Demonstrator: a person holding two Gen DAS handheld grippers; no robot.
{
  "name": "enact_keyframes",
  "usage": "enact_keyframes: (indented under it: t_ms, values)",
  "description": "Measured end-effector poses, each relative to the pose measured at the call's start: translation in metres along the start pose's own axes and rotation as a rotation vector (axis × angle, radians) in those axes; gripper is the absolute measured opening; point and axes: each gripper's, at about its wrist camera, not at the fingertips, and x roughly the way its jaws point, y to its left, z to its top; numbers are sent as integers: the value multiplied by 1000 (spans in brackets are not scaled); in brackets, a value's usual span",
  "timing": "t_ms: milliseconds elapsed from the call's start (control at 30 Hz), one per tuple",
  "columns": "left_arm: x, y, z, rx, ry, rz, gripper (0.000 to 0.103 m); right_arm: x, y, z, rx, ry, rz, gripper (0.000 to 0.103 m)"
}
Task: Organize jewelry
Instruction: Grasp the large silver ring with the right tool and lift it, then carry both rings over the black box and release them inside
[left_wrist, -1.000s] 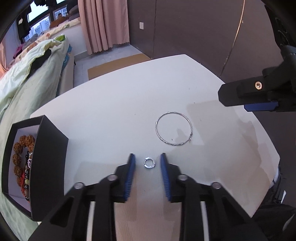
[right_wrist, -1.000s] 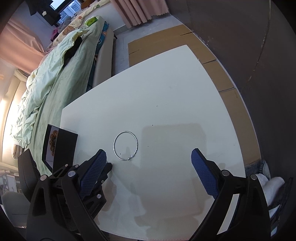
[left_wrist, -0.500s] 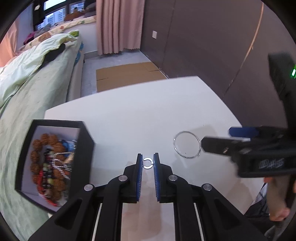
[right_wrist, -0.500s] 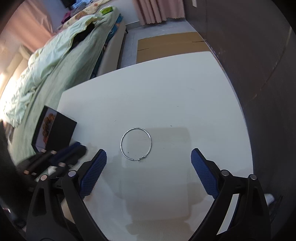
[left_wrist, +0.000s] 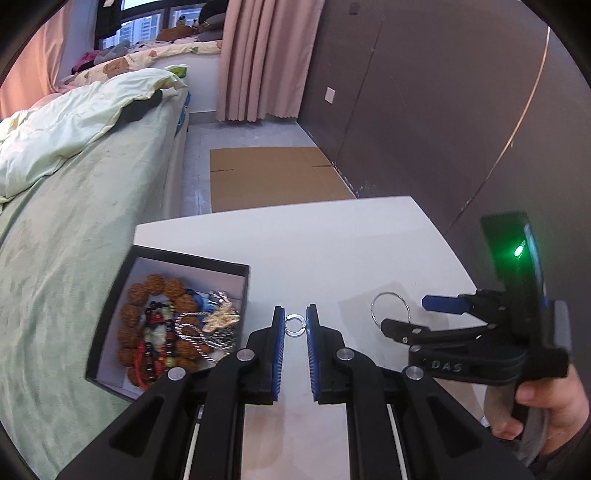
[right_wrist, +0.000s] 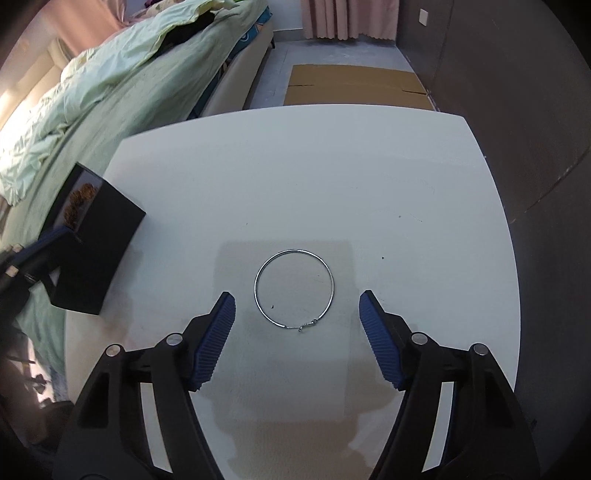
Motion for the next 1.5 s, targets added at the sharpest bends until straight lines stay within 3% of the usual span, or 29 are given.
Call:
enact_keyframes:
  t_ms: [167,267,533,767,833,900,933,1167,1267,1500]
  values:
    - [-10,16,4,-35,-16,4,10,11,12,2,-48,-3,-64,58]
    - [-15,27,7,-56,-26,13,10,13,17,3,-61,-17,-60,51]
    - [-19,50,8,-105,-24,32,10,11,19,3,-43,-18,-62,49]
    - [-11,70,5,-194,16,36,12,-19,24,10,18,-106,9,49]
    - [-14,74,5,-215,8,33,23,-27,29,12,30,-135,39,49]
    - [-19,79,7,-225,-12,39,50,-35,35,15,35,-166,70,49]
    - [-24,80,7,-231,-31,40,54,-40,41,16,38,-185,92,49]
    - [-38,102,13,-287,-68,52,56,-62,70,21,38,-263,230,49]
    - [-45,111,14,-310,-85,60,68,-66,86,23,21,-279,276,49]
    - [-59,125,14,-334,-120,73,77,-67,120,23,-30,-285,341,49]
